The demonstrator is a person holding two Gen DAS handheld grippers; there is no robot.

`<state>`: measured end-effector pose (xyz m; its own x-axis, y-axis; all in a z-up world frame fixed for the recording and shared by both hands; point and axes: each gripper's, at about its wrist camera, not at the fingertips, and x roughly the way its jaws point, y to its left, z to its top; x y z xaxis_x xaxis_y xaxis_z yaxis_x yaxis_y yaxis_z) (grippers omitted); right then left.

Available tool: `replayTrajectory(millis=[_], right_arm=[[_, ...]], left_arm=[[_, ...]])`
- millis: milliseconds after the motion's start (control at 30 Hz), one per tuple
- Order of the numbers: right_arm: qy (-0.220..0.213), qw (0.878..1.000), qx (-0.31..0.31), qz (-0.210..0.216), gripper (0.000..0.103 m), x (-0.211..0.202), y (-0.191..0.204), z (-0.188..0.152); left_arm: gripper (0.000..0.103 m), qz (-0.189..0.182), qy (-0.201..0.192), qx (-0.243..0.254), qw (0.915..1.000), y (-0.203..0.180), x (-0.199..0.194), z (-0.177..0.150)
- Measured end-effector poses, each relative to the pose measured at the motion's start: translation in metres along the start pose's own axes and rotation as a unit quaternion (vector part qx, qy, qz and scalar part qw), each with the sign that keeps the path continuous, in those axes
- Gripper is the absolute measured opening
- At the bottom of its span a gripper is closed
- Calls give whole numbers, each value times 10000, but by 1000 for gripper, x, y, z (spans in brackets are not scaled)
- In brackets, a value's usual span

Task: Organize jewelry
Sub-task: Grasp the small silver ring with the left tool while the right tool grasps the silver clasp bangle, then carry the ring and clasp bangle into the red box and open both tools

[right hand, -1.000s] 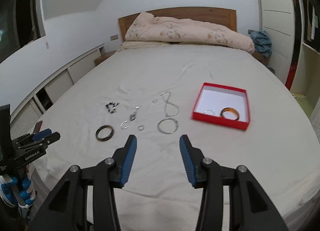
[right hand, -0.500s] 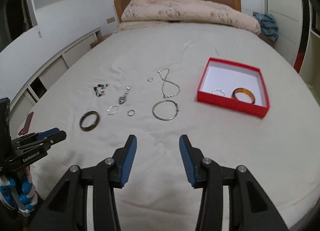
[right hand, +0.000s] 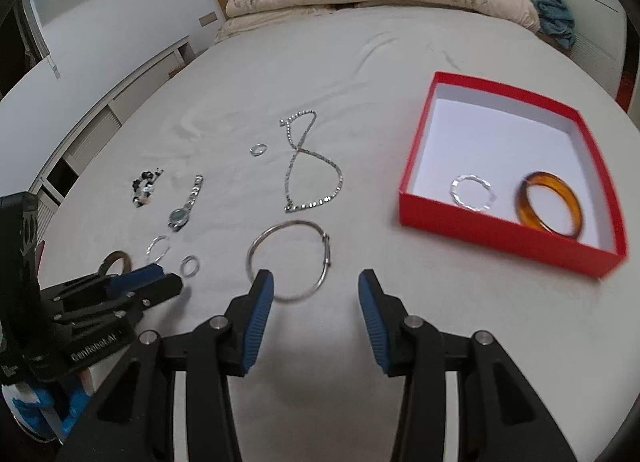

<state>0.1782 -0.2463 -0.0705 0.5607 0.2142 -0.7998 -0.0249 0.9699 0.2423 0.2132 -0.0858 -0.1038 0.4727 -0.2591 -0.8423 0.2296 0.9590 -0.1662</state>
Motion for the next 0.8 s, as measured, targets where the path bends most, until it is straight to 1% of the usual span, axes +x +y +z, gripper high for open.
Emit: replayTrajectory(millis=[67, 200, 300, 333, 367, 400, 433, 467, 500, 633, 800], right_arm=[[46, 10000, 9, 46, 42, 10, -1, 2], [191, 9998, -26, -9, 42, 32, -1, 4], [319, 9994, -79, -68, 41, 46, -1, 3], [333, 9993, -142, -98, 39, 49, 0, 3], [346, 9990, -247, -163, 33, 52, 2, 3], [366, 9984, -368, -239, 24, 55, 6, 3], [384, 9979, -430, -282, 18, 58, 7, 4], [398, 9977, -451, -304, 10, 60, 7, 5], [411, 9974, -491, -342, 7, 62, 7, 6], [382, 9964, -636, -422, 5, 62, 10, 7], [213, 9979, -507, -356, 5, 41, 6, 6]], left_arm=[[31, 37, 35, 37, 10000, -1, 8, 1], [30, 136, -19, 209, 9997, -5, 13, 0], [26, 216, -74, 317, 9992, -6, 14, -3], [23, 243, -96, 352, 9990, -6, 14, -4], [22, 255, -102, 361, 9990, -6, 14, -2], [20, 258, -114, 355, 9990, -6, 15, -2], [20, 254, -119, 345, 9990, -5, 15, -2], [20, 252, -128, 341, 9990, -6, 15, -2], [20, 254, -140, 351, 9990, -6, 15, -2], [20, 271, -172, 353, 9989, -8, 14, -2], [20, 253, -181, 231, 9992, -6, 3, 0]])
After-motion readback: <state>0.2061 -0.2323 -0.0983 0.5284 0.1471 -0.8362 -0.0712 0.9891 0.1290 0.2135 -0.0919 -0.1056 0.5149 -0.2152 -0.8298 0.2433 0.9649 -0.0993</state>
